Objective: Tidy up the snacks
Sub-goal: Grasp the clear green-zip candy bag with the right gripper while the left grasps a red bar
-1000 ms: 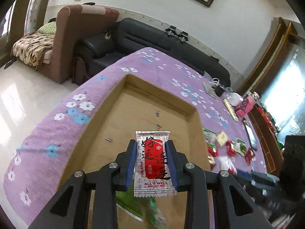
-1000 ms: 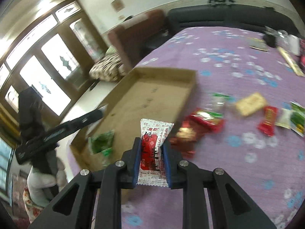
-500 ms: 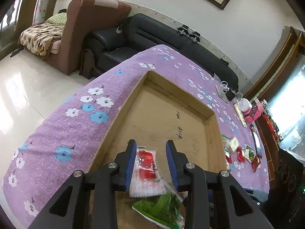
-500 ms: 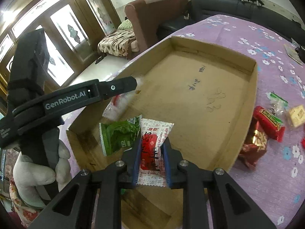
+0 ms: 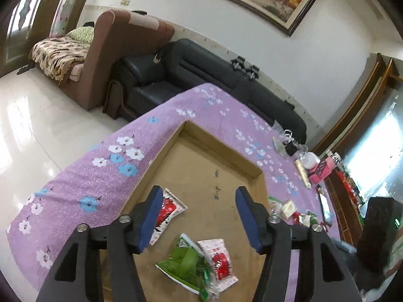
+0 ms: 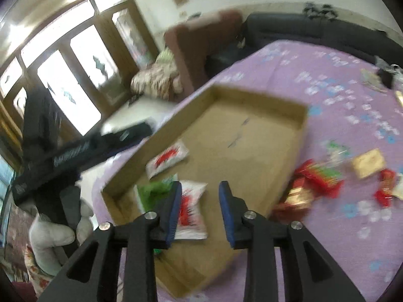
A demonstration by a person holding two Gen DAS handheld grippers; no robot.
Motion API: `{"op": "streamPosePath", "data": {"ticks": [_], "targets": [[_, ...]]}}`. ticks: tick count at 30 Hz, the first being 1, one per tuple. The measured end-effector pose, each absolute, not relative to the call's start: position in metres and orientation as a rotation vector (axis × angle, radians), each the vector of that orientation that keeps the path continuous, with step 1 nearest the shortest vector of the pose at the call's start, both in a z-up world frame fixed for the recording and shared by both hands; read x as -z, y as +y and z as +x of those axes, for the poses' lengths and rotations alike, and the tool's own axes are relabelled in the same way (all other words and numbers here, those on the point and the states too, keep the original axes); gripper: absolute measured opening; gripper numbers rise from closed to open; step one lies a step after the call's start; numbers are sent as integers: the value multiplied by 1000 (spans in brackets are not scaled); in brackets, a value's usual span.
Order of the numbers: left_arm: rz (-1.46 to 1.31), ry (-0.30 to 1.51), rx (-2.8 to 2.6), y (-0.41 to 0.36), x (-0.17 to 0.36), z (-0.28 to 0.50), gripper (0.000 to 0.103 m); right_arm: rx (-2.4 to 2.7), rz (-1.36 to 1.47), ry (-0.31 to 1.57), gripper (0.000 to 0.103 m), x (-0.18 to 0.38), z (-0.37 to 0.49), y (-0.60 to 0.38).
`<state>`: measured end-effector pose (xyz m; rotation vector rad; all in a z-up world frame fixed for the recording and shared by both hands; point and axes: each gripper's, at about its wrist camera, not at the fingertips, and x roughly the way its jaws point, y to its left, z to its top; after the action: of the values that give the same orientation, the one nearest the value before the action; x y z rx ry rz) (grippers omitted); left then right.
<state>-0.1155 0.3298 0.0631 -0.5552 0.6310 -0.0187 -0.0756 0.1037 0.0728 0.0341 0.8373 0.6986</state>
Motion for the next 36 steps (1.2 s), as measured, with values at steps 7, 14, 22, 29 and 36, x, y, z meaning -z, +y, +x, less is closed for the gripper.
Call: {"op": "streamPosePath", "data": {"ticks": [7,14,22,29,36], "targets": [[-523,626,87,305,-68,-118,65,-403,59,893,39,-51,-5,34],[-493,648,132,283,-72,-117,65,-314,47,957,39,-23,47,54],[-468,660,183,264,-75,-115,68,-305,-8,1017,29,-5,43,54],[-427,682,259,236,-77,-109,68,-340,-14,1048,29,-6,-7,12],[-269,773,386,164,-75,-92,68,-289,-25,998,28,-6,-42,-37]]}}
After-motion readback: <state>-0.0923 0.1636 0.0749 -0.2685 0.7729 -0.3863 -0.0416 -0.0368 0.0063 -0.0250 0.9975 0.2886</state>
